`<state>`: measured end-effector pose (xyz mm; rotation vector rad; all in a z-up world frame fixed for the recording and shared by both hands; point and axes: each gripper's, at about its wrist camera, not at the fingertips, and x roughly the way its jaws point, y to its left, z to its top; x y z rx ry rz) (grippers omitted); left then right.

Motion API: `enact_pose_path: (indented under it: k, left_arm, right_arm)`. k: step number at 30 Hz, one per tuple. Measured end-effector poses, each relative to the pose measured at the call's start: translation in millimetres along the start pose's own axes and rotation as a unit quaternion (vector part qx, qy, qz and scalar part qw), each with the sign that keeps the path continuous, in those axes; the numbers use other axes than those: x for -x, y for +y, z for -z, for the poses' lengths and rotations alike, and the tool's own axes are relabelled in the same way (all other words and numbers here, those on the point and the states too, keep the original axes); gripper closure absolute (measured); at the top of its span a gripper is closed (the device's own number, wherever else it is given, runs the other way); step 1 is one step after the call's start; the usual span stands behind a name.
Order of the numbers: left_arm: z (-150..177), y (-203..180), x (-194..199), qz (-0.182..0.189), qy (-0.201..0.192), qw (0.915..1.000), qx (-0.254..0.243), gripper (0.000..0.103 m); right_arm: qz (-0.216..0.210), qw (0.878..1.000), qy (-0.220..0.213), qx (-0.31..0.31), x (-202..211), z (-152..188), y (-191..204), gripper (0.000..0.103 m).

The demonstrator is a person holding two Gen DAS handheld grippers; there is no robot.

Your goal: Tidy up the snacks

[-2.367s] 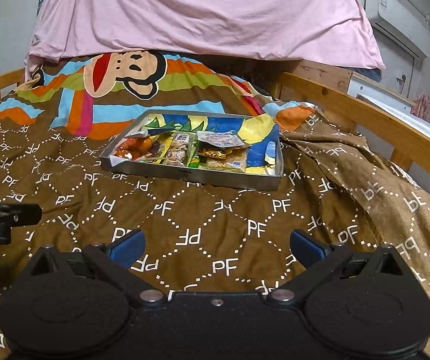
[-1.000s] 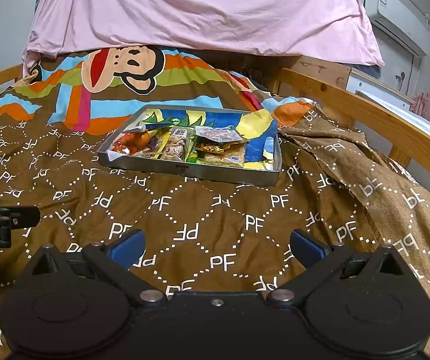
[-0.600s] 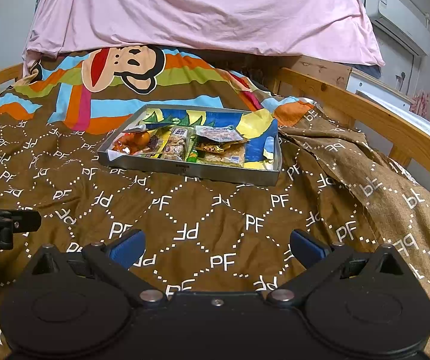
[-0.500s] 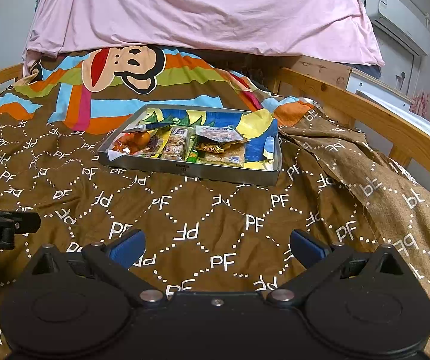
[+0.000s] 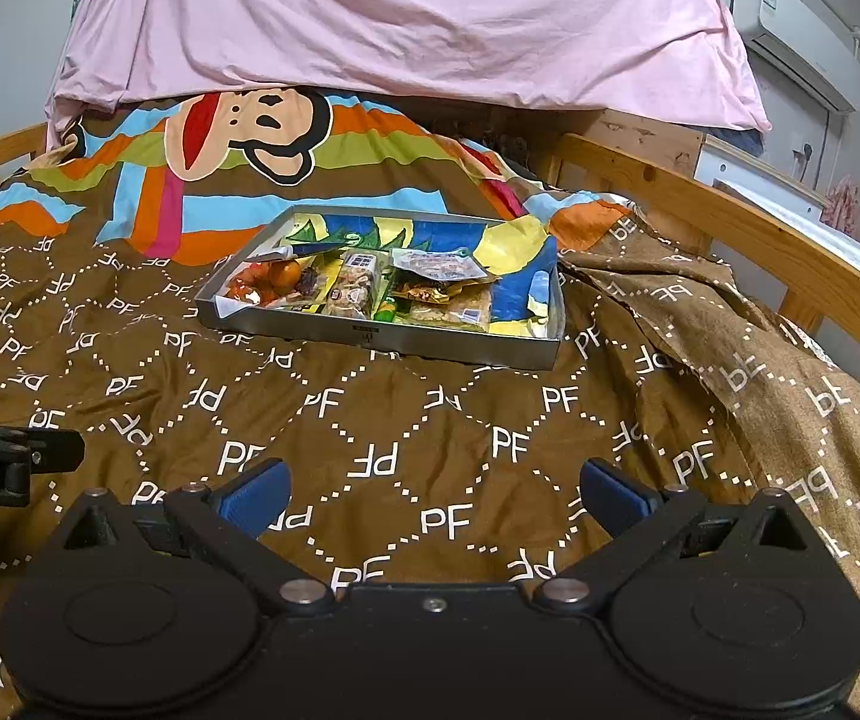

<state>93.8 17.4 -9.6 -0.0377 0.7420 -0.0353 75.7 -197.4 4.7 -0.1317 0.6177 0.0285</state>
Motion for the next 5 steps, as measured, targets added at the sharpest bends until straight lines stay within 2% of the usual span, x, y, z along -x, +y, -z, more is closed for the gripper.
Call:
enact_pose_path:
  k: [5]
  left_arm:
    - [-0.5, -0.4, 0.9, 0.0, 0.0, 1.0, -0.001, 0.0]
  right_arm:
    - [0.0, 1.0, 0.0, 0.001, -0.3, 1.0, -0.6, 0.001]
